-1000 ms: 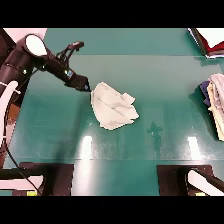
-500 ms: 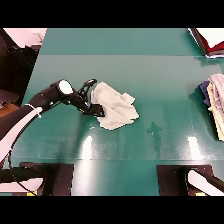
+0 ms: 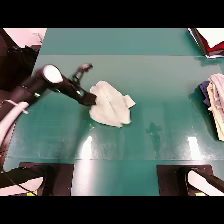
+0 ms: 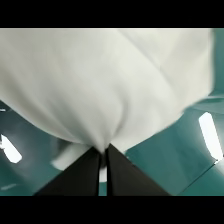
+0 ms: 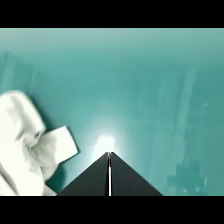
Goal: Fold the shirts.
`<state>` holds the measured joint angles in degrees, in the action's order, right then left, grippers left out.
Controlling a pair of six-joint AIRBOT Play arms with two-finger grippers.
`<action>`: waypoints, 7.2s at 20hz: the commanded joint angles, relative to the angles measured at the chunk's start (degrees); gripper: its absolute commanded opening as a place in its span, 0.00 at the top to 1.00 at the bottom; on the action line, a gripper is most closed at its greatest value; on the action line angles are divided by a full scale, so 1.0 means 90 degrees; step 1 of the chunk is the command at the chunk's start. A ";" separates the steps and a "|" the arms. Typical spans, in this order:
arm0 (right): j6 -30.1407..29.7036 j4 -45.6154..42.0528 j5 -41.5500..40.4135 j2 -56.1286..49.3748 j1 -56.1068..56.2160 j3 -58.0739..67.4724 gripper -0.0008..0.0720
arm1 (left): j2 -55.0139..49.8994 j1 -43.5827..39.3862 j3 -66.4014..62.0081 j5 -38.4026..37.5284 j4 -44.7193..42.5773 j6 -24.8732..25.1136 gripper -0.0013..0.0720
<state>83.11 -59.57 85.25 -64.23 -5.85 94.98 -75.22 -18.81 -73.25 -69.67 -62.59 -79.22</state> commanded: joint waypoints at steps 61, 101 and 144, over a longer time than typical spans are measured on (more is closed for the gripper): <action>0.0211 0.0112 -0.0420 -0.2154 0.1853 0.0384 0.97 | -0.0372 0.0556 0.0678 0.0510 -0.0206 0.0274 0.94; 0.0214 0.0119 -0.1137 -0.2535 0.1141 0.0078 0.97 | 0.2033 0.1294 0.5758 0.3725 0.2718 0.0022 0.11; -0.0478 0.0986 -0.2021 -0.2565 -0.0415 -0.3055 0.50 | 0.2115 0.1294 0.0913 0.1545 0.1710 0.0510 0.94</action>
<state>81.47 -54.26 73.87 -87.29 -10.90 73.38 -56.18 -7.18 -64.77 -56.03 -46.94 -74.65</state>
